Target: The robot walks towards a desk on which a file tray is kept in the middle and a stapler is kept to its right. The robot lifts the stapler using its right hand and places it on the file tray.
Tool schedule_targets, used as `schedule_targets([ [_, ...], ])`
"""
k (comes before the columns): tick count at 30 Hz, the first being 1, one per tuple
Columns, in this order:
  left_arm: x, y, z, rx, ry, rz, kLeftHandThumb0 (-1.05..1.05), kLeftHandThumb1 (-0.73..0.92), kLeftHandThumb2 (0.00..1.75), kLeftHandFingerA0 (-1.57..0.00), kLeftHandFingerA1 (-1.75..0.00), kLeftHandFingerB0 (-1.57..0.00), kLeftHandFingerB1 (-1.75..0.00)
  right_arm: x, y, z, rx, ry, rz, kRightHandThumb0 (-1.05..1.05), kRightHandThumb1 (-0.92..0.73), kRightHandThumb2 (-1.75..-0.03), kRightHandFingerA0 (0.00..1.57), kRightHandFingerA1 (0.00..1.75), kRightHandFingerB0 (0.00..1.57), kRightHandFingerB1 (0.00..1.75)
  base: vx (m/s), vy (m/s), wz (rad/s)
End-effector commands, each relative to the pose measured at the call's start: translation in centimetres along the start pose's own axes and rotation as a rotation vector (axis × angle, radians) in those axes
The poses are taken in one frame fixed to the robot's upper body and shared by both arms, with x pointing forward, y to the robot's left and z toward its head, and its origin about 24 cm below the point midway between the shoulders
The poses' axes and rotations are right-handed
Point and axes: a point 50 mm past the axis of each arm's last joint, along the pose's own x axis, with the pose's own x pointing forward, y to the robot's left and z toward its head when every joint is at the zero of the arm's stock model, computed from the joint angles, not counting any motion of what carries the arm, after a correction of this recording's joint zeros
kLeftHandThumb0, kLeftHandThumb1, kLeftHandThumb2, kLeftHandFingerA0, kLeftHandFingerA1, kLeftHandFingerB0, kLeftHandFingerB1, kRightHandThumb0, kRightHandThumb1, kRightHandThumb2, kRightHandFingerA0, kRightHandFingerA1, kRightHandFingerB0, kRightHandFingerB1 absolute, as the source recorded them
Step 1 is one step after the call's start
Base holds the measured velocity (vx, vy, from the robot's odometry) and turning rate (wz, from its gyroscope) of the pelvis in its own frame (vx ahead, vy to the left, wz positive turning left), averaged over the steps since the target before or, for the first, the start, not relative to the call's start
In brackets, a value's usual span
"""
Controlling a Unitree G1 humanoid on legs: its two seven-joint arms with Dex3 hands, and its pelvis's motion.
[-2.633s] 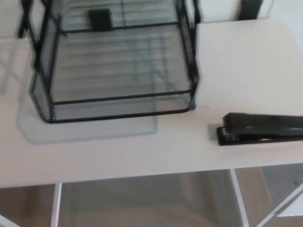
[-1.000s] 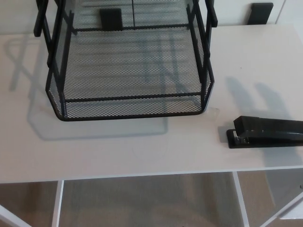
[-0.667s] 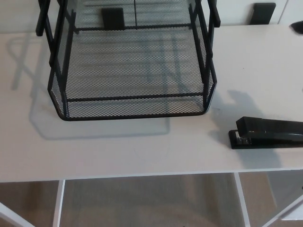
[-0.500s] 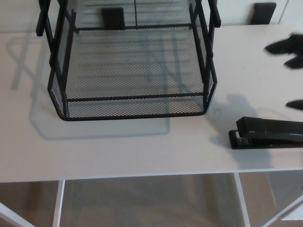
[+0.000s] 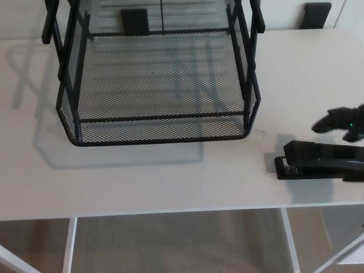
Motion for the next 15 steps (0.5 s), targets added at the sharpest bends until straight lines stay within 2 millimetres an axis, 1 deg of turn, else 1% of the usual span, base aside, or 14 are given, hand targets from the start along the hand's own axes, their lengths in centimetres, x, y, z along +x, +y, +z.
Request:
schedule_targets([
  [1,-0.2,0.5,-0.1,-0.014,0.016,0.014,-0.64,0.64,0.88,-0.24,-0.51,-0.1,-0.43,0.0,0.7,-1.0,-0.052,0.087,0.03,-0.59,-0.58,-0.61,0.08,0.32,0.11,0.22,0.0,0.0,0.0],
  [2,-0.2,0.5,-0.1,0.0,0.015,0.016,-0.65,0.64,0.88,-0.28,-0.54,-0.11,-0.44,0.1,0.8,-1.0,-0.051,0.089,0.022,-0.57,-0.58,-0.6,0.08,0.31,0.11,0.23,0.0,0.0,0.0],
  [4,-0.3,0.5,-0.2,0.024,0.005,0.015,-0.67,0.63,0.89,-0.27,-0.53,-0.11,-0.44,0.5,1.0,-1.1,-0.062,0.093,0.009,-0.56,-0.59,-0.61,0.07,0.32,0.11,0.23,0.0,0.0,0.0],
  [5,-0.2,0.5,-0.1,0.026,0.004,0.019,-0.63,0.64,0.87,-0.28,-0.52,-0.11,-0.43,0.6,1.1,-1.1,-0.06,0.094,-0.003,-0.52,-0.6,-0.6,0.09,0.32,0.12,0.24,0.0,0.0,0.0],
  [6,-0.1,0.5,-0.1,0.03,0.016,0.024,-0.66,0.63,0.89,-0.29,-0.54,-0.12,-0.44,0.9,1.4,-1.2,-0.064,0.096,-0.019,-0.55,-0.59,-0.59,0.09,0.34,0.13,0.25,0.0,0.0,0.0],
  [8,0.0,0.4,-0.1,0.065,0.019,0.022,-0.67,0.64,0.89,-0.27,-0.52,-0.12,-0.43,1.2,1.6,-1.2,-0.08,0.102,-0.026,-0.57,-0.59,-0.6,0.08,0.35,0.13,0.24,0.0,0.0,0.0],
  [9,0.0,0.5,-0.1,0.054,0.018,0.019,-0.67,0.63,0.89,-0.3,-0.54,-0.12,-0.44,1.6,2.0,-1.2,-0.097,0.114,-0.035,-0.6,-0.39,-0.81,0.0,0.45,0.05,0.38,0.0,0.0,0.0],
  [10,0.0,0.5,-0.1,0.051,0.017,0.016,-0.67,0.63,0.89,-0.29,-0.54,-0.11,-0.44,1.8,2.3,-1.3,-0.11,0.121,-0.043,-0.59,-0.59,-0.6,0.09,0.37,0.12,0.26,0.0,0.0,0.0],
  [12,-0.1,0.6,-0.1,0.052,0.015,0.014,-0.67,0.63,0.89,-0.29,-0.54,-0.11,-0.44,2.0,2.5,-1.2,-0.118,0.124,-0.05,-0.59,-0.59,-0.6,0.09,0.37,0.12,0.26,0.0,0.0,0.0],
  [13,-0.1,0.6,-0.2,0.055,0.019,0.022,-0.67,0.62,0.89,-0.3,-0.53,-0.13,-0.44,2.6,3.7,-1.1,-0.204,0.143,-0.156,-0.52,-0.59,-0.59,0.22,0.4,0.21,0.28,0.0,0.0,0.0],
  [15,0.0,0.6,-0.3,0.054,0.024,0.028,-0.67,0.62,0.88,-0.28,-0.52,-0.12,-0.43,2.8,4.1,-1.0,-0.25,0.151,-0.185,-0.52,-0.61,-0.59,0.24,0.4,0.21,0.28,0.0,0.0,0.0],
])
